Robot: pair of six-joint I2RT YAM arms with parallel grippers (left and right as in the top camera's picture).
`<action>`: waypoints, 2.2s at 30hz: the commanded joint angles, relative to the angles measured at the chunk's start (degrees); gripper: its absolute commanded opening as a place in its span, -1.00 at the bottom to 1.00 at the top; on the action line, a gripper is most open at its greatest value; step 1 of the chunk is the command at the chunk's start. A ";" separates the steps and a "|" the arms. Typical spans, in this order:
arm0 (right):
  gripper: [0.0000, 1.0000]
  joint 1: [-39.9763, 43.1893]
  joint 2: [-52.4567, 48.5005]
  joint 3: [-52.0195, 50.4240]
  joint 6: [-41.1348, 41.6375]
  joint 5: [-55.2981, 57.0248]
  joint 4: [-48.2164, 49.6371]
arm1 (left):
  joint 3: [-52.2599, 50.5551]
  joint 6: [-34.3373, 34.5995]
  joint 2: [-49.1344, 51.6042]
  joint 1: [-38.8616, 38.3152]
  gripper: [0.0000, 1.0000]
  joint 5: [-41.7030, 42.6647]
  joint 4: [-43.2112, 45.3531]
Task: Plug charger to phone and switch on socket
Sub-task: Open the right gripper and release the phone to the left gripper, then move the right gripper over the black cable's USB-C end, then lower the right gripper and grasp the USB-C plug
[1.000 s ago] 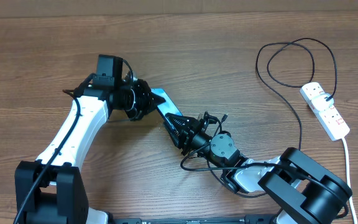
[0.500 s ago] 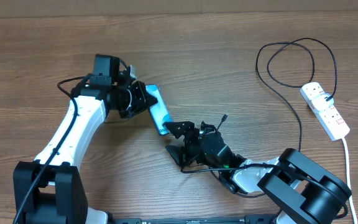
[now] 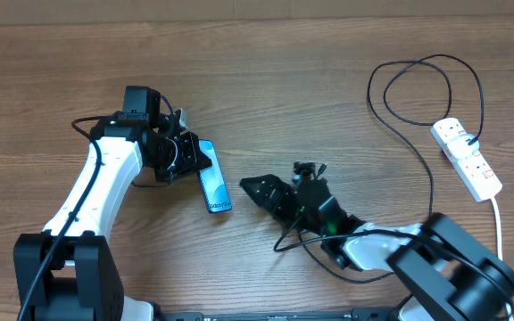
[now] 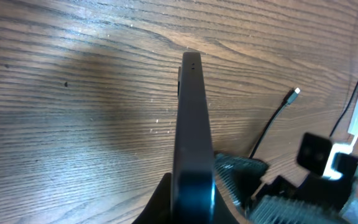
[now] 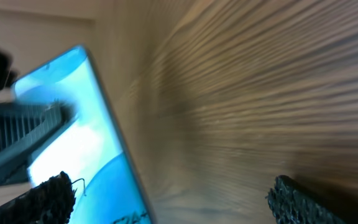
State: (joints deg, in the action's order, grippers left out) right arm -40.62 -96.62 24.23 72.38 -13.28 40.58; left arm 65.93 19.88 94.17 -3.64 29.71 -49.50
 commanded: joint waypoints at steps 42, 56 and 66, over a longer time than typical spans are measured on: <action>0.47 16.11 3.43 21.77 -26.86 22.14 -60.39 | 0.42 -1.88 -0.48 0.20 -0.92 0.74 0.00; -0.14 15.45 -2.10 24.79 -27.08 20.50 -62.23 | 0.42 -1.42 -0.48 0.20 -0.92 1.44 0.07; -0.65 15.45 -2.25 24.98 -27.28 19.78 -65.37 | 0.42 -0.98 -0.48 0.20 -0.92 2.05 0.26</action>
State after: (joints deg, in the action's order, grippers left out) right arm -24.88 -97.65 48.56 45.19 6.70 -22.85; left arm 65.93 19.07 94.17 -3.64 29.34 -49.52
